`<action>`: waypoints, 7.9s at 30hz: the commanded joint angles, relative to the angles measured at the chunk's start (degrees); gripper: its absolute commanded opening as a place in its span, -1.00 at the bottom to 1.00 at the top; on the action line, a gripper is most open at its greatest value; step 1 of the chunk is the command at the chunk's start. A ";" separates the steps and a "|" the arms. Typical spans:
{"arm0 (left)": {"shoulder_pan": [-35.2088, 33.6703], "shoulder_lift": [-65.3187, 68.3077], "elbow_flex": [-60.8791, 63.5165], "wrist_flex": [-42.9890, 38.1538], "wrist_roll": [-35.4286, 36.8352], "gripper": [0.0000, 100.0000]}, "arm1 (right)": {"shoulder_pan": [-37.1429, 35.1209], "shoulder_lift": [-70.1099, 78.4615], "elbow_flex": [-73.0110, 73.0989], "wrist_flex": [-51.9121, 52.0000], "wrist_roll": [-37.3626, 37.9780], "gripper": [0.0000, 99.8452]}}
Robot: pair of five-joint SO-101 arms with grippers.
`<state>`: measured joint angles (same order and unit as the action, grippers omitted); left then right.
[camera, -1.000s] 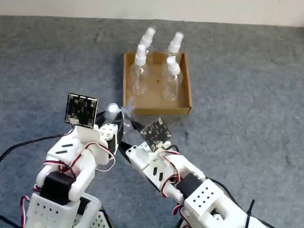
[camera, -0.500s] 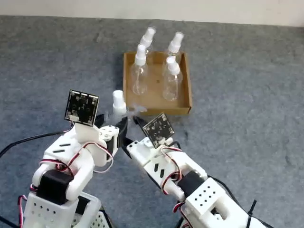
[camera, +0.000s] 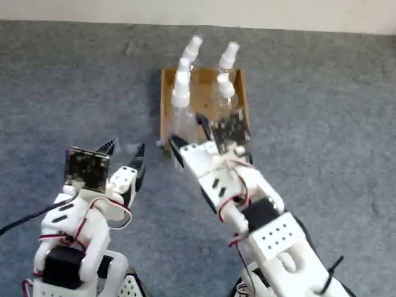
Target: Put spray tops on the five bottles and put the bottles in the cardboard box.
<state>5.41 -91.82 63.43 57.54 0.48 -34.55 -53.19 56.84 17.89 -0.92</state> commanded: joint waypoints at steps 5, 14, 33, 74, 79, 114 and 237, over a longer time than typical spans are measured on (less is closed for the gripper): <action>6.11 -0.66 2.42 -4.48 -2.02 -0.62 | 0.75 13.32 -22.46 8.75 -0.35 -0.99; 9.19 -0.57 3.38 -4.84 -2.02 -0.33 | -0.22 17.45 -29.49 16.75 -0.62 -0.99; 5.14 -0.57 10.24 -15.03 -4.75 -0.44 | -3.65 3.56 -38.20 39.52 -0.26 -0.99; -16.31 -0.66 11.03 -21.19 1.93 -0.99 | 6.11 26.95 -8.40 -15.78 5.80 -0.99; -16.22 -0.66 11.12 -21.19 1.93 -0.99 | 6.11 31.08 -9.27 -19.56 5.80 -0.99; -14.02 -0.66 11.30 -21.10 1.67 -0.99 | 1.63 44.18 -11.12 -24.75 11.08 -0.74; -19.65 -5.23 34.15 7.03 1.67 -0.99 | 23.16 -52.00 47.16 54.81 25.05 -0.98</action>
<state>-13.67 -96.31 96.13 64.40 1.89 -11.96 -104.26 95.60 72.31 23.52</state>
